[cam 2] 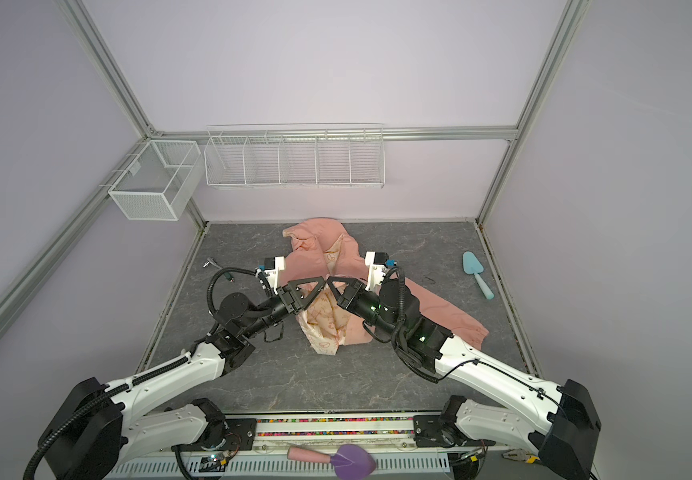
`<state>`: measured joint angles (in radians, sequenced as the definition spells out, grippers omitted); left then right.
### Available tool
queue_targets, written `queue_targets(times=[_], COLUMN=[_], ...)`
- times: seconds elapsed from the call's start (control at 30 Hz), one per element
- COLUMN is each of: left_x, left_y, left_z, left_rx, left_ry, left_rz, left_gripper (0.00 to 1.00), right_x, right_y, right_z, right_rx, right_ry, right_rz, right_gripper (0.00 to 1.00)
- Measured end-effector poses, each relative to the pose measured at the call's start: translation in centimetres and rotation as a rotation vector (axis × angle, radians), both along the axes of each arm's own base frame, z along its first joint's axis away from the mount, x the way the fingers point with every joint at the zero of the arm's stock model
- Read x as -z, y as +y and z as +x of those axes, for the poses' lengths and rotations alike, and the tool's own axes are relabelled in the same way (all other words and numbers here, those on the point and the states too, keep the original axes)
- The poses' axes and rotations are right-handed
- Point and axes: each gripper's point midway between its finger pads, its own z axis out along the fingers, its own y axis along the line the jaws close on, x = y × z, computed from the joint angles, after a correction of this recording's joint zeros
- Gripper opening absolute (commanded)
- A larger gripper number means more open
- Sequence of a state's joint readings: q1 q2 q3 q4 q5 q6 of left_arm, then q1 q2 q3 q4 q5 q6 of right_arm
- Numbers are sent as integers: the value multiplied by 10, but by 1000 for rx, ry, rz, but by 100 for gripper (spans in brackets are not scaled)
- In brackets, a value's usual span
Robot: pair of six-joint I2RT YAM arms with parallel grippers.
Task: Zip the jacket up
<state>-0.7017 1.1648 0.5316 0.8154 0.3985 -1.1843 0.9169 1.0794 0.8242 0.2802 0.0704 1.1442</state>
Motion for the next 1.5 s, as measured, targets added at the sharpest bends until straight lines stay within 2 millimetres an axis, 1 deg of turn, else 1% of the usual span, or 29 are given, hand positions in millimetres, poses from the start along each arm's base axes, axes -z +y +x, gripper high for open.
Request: queue_targets(times=[0.33, 0.63, 0.73, 0.8, 0.87, 1.1, 1.37, 1.5], left_x=[-11, -9, -8, -6, -7, -8, -10, -10], left_y=[3, -2, -4, -4, -4, -5, -5, -5], left_z=[7, 9, 8, 9, 9, 9, 11, 15], left_rx=[-29, -11, -2, 1, 0, 3, -7, -23], left_ry=[5, 28, 35, 42, 43, 38, 33, 48], left_rz=[-76, -106, -109, -111, -114, -122, -122, -109], left_gripper=[50, 49, 43, 36, 25, 1, 0, 0], right_x=[2, 4, 8, 10, 11, 11, 13, 18], right_y=[1, 1, 3, 4, 5, 5, 7, 6], right_z=[-1, 0, 1, 1, 1, 1, 2, 3], right_rx=[-8, -7, -8, -11, -11, -14, -9, 10], right_ry=[2, 5, 10, 13, 15, 16, 11, 7], right_rz=[-2, -5, -12, -16, -17, -18, -12, -10], right_gripper=[6, 6, 6, 6, 6, 6, 6, 6])
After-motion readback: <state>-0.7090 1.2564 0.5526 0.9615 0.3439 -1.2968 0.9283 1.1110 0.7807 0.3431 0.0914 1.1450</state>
